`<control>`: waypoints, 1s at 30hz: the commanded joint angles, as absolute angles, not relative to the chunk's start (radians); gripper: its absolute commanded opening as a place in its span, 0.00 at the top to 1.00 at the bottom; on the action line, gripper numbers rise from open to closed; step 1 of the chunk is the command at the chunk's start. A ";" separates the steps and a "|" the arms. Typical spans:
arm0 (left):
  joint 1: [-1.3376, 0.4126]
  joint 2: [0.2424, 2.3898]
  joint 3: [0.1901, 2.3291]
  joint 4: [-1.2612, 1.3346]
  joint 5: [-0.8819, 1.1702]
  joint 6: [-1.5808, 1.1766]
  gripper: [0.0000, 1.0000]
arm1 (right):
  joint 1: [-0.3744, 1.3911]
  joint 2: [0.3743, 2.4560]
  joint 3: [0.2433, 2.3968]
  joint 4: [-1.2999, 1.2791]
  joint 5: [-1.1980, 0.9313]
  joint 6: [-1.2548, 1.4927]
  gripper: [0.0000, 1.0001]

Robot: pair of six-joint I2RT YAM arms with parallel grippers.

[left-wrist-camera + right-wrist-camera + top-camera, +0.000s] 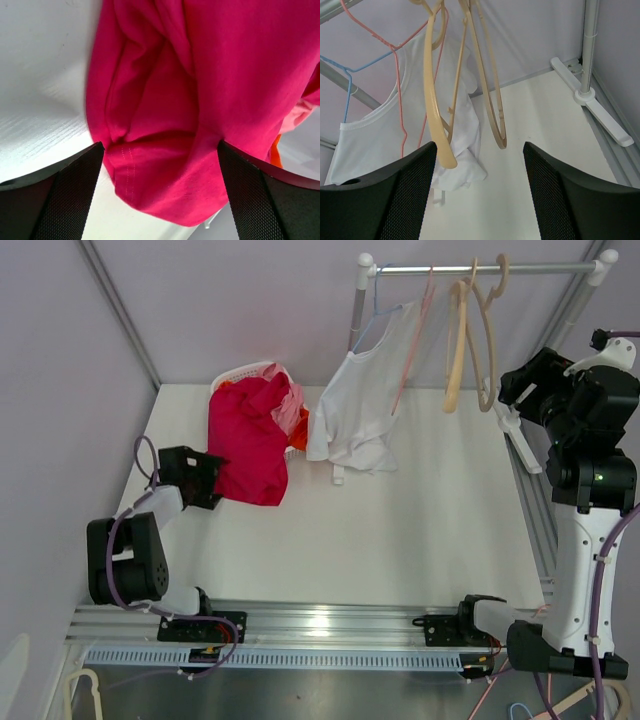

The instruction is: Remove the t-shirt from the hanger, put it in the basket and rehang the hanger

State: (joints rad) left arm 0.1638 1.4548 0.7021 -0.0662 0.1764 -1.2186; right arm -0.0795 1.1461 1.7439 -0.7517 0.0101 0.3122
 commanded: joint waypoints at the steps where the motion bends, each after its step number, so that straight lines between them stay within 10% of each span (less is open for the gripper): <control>1: 0.173 1.473 0.785 -0.177 0.132 -1.305 0.00 | -0.074 1.115 1.732 -0.733 -0.020 0.296 0.26; 5: 0.172 1.529 0.894 -0.341 0.068 -1.338 0.09 | -0.074 1.111 1.720 -0.721 -0.026 0.296 0.26; 11: 0.173 1.635 1.005 -0.450 0.023 -1.350 0.64 | -0.074 1.101 1.698 -0.700 -0.038 0.305 0.26; 14: 0.173 1.654 1.014 -0.451 0.023 -1.356 0.73 | -0.074 1.100 1.692 -0.693 -0.052 0.313 0.25; 19: 0.173 1.674 1.037 -0.477 0.005 -1.376 0.59 | -0.074 1.094 1.692 -0.696 -0.060 0.314 0.25; 26: 0.172 1.689 1.040 -0.486 -0.021 -1.391 0.02 | -0.075 1.085 1.695 -0.699 -0.072 0.313 0.26; 30: 0.173 1.741 1.089 -0.551 -0.018 -1.390 0.01 | -0.075 1.081 1.697 -0.699 -0.075 0.313 0.26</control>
